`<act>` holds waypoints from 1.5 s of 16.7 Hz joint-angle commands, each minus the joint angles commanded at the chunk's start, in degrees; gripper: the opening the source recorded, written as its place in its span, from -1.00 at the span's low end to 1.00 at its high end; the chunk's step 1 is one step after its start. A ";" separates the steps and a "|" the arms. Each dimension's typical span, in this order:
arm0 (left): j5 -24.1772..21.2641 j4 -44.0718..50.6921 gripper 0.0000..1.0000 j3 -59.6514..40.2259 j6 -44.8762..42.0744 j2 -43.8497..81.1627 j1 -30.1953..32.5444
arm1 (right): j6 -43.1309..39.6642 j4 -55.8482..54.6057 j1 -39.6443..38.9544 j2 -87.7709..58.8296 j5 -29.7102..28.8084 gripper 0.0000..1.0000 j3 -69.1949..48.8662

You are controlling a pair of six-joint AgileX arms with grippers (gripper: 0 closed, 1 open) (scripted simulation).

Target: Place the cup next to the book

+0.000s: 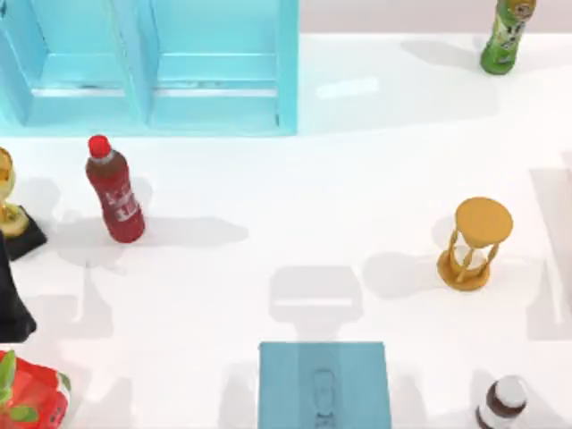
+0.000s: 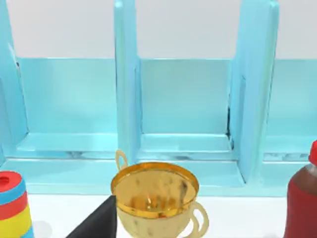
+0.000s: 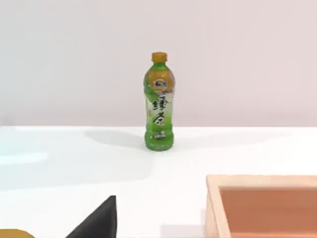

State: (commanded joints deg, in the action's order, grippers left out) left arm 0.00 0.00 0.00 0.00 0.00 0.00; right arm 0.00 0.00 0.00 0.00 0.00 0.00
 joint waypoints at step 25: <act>2.92 59.97 1.00 -71.10 -113.01 76.26 -39.36 | 0.00 0.00 0.00 0.00 0.00 1.00 0.00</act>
State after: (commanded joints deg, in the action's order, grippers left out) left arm 2.92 59.97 -71.10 -113.01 76.26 -39.36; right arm 0.00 0.00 0.00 0.00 0.00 0.00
